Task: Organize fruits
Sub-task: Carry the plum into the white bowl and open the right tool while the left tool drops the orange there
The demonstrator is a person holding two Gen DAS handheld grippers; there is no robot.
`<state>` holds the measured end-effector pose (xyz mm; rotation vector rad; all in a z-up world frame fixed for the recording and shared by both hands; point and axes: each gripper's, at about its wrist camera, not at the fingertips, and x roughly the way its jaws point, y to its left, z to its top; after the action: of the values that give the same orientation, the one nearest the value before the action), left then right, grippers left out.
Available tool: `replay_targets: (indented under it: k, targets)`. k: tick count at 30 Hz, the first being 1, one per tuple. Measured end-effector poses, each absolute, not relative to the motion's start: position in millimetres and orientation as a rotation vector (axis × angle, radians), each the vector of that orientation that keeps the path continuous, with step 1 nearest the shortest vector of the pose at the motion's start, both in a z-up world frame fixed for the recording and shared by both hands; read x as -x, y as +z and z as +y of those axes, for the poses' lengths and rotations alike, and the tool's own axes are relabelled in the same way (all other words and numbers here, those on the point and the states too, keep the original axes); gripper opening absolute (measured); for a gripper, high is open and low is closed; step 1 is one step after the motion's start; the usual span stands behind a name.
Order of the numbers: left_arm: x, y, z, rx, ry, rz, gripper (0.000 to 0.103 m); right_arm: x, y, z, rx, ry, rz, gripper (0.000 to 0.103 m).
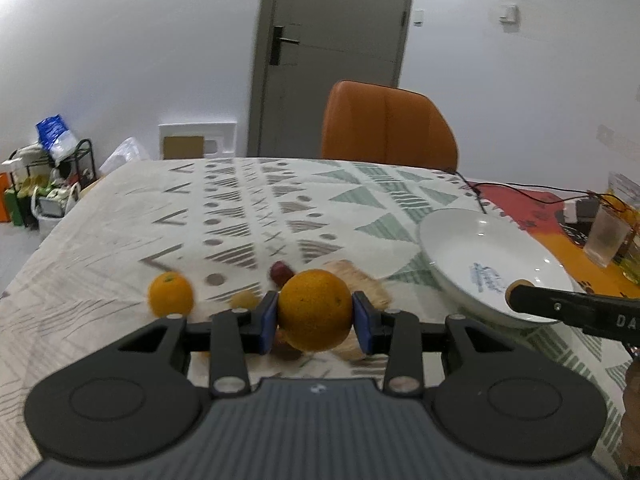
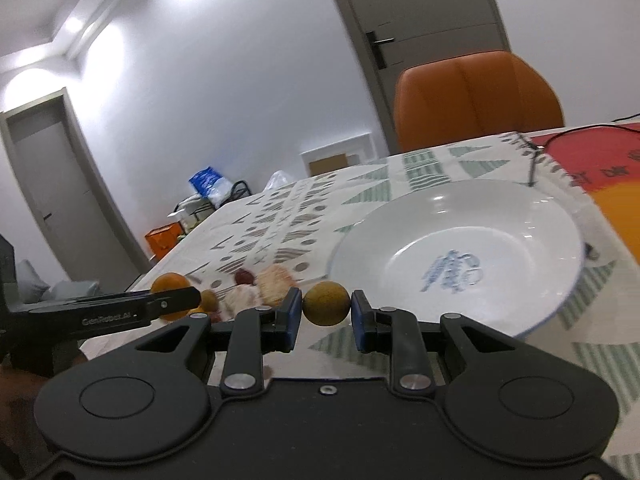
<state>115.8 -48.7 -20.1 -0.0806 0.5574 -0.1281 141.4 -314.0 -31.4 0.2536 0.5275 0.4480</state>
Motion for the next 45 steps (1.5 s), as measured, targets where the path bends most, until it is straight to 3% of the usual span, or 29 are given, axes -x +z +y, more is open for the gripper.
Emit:
replay_targets:
  k: [45]
  targets:
    - [-163.7, -11.9, -196.4, -0.029, -0.346, 0.558, 0.038, -127.5, -40.2, -408.0, -0.336, 0.309, 0.483, 0.030]
